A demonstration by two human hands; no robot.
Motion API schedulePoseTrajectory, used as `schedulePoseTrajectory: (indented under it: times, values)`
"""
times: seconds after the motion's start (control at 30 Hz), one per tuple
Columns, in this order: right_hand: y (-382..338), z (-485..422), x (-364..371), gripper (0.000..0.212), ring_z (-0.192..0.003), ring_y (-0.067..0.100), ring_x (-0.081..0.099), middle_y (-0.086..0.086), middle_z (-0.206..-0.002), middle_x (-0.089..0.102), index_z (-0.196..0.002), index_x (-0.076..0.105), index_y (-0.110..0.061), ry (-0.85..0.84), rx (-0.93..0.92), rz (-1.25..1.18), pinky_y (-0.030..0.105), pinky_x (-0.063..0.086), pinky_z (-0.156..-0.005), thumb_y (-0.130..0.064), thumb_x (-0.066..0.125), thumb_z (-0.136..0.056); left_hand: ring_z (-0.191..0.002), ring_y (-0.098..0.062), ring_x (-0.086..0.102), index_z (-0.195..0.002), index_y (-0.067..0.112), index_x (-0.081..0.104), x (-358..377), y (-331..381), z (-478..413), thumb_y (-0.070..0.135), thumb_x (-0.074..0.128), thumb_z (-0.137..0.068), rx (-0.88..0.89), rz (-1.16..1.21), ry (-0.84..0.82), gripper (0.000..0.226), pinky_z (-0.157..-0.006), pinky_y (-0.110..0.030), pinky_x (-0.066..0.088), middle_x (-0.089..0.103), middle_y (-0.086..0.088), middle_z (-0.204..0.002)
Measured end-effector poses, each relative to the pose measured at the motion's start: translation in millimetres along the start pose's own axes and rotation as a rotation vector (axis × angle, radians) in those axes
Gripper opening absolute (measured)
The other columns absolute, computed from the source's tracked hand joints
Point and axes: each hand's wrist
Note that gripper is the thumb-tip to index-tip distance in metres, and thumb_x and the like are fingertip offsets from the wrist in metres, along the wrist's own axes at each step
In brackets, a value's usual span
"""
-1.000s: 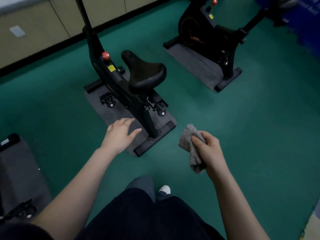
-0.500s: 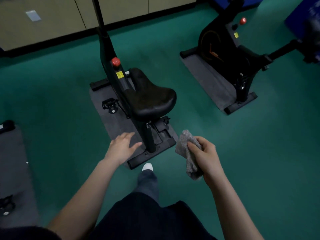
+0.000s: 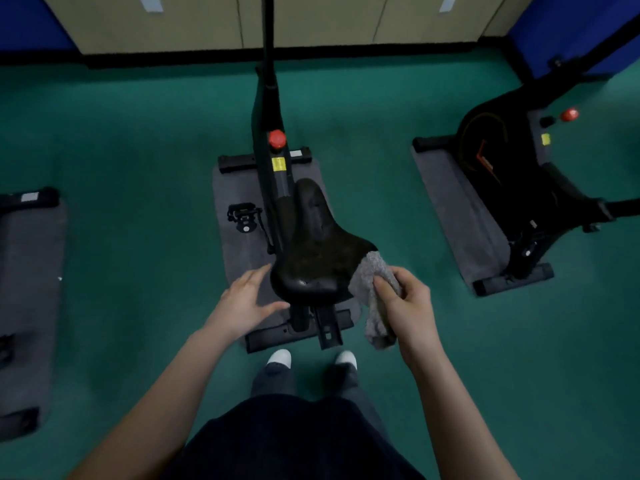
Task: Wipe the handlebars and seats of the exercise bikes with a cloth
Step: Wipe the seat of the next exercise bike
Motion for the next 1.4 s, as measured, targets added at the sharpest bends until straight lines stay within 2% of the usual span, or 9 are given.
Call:
schedulePoseTrajectory:
  times: [0.2,0.33,0.4,0.57,0.8,1.0,1.2,1.3,1.4]
  values:
    - [-15.1,-69.3,-1.7,0.009,-0.081,0.014,0.064,-0.007,-0.083,0.068,-0.093,0.067,-0.018,-0.113,-0.156,0.056,0.036,0.052,-0.078,-0.013,0.062,-0.088,-0.140,-0.020,0.028,-0.150,0.021,0.021,21.5,17.9,-4.6,0.044,0.080,-0.069,-0.107,0.160,0.098,0.103,-0.116,-0.040,0.025,0.030,-0.004,-0.152]
    - [-25.7,-113.1,2.9,0.011,-0.073,-0.002,0.058,-0.016,-0.080,0.063,-0.092,0.063,-0.021,-0.139,-0.310,0.105,0.018,0.047,-0.072,-0.011,0.063,-0.087,-0.137,-0.017,0.032,-0.149,0.022,0.025,36.6,28.6,-6.3,0.041,0.086,-0.060,-0.149,0.293,0.233,0.110,-0.114,-0.031,0.026,0.035,-0.002,-0.147]
    - [-33.3,-134.8,11.1,0.011,-0.073,0.002,0.057,-0.012,-0.080,0.063,-0.091,0.063,-0.019,-0.171,-0.388,0.106,0.014,0.045,-0.070,-0.009,0.062,-0.087,-0.133,-0.013,0.035,-0.147,0.024,0.028,43.5,31.7,-7.0,0.040,0.088,-0.055,-0.167,0.338,0.284,0.111,-0.111,-0.026,0.026,0.038,0.002,-0.142]
    - [-48.3,-182.9,53.7,0.017,-0.094,0.018,0.059,0.008,-0.101,0.066,-0.101,0.066,-0.006,-0.297,-0.607,0.167,0.024,0.044,-0.084,0.000,0.058,-0.087,-0.126,-0.008,0.040,-0.142,0.034,0.036,53.3,30.0,-9.1,0.027,0.093,-0.051,-0.235,0.459,0.355,0.107,-0.104,-0.023,0.029,0.042,0.009,-0.137]
    - [-26.3,-195.8,69.9,0.027,-0.110,0.012,0.055,-0.007,-0.105,0.061,-0.104,0.072,-0.008,-0.625,-0.844,0.280,0.015,0.038,-0.101,0.006,0.060,-0.084,-0.119,-0.004,0.042,-0.141,0.028,0.039,54.2,29.2,-12.2,0.020,0.094,-0.049,-0.210,0.457,0.379,0.107,-0.087,0.007,0.024,0.045,0.010,-0.132]
    - [2.0,-181.2,48.8,0.034,-0.115,0.023,0.056,0.005,-0.112,0.069,-0.104,0.072,-0.003,-0.979,-1.062,0.394,0.040,0.042,-0.104,0.016,0.058,-0.079,-0.115,0.002,0.041,-0.138,0.035,0.036,52.9,29.8,-10.0,0.033,0.091,-0.047,-0.166,0.448,0.383,0.106,-0.090,0.007,0.023,0.044,0.013,-0.130]
    - [3.2,-183.7,61.2,0.039,-0.111,0.029,0.057,0.009,-0.107,0.069,-0.103,0.071,0.001,-0.773,-1.069,0.343,0.045,0.045,-0.099,0.024,0.055,-0.077,-0.111,0.014,0.038,-0.135,0.042,0.035,53.4,30.1,-10.3,0.044,0.085,-0.044,-0.152,0.477,0.386,0.104,-0.090,0.008,0.022,0.041,0.025,-0.126]
    - [9.7,-175.6,58.4,0.038,-0.108,0.026,0.058,0.007,-0.107,0.070,-0.101,0.072,-0.001,-0.805,-1.126,0.341,0.042,0.046,-0.097,0.023,0.056,-0.076,-0.108,0.027,0.035,-0.133,0.047,0.033,54.1,29.3,-9.7,0.046,0.085,-0.044,-0.149,0.495,0.376,0.103,-0.088,0.008,0.023,0.036,0.033,-0.126]
    - [-3.7,-191.3,66.3,0.035,-0.105,0.030,0.058,0.010,-0.105,0.070,-0.103,0.071,0.001,-0.771,-1.177,0.381,0.043,0.047,-0.096,0.020,0.055,-0.077,-0.110,0.028,0.033,-0.133,0.049,0.033,54.7,28.7,-10.3,0.047,0.086,-0.044,-0.149,0.496,0.374,0.103,-0.089,0.007,0.024,0.037,0.034,-0.126]
Point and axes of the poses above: each hand's wrist, its own z-axis away from the middle knuckle, its own x-axis out of the palm, y = z × x
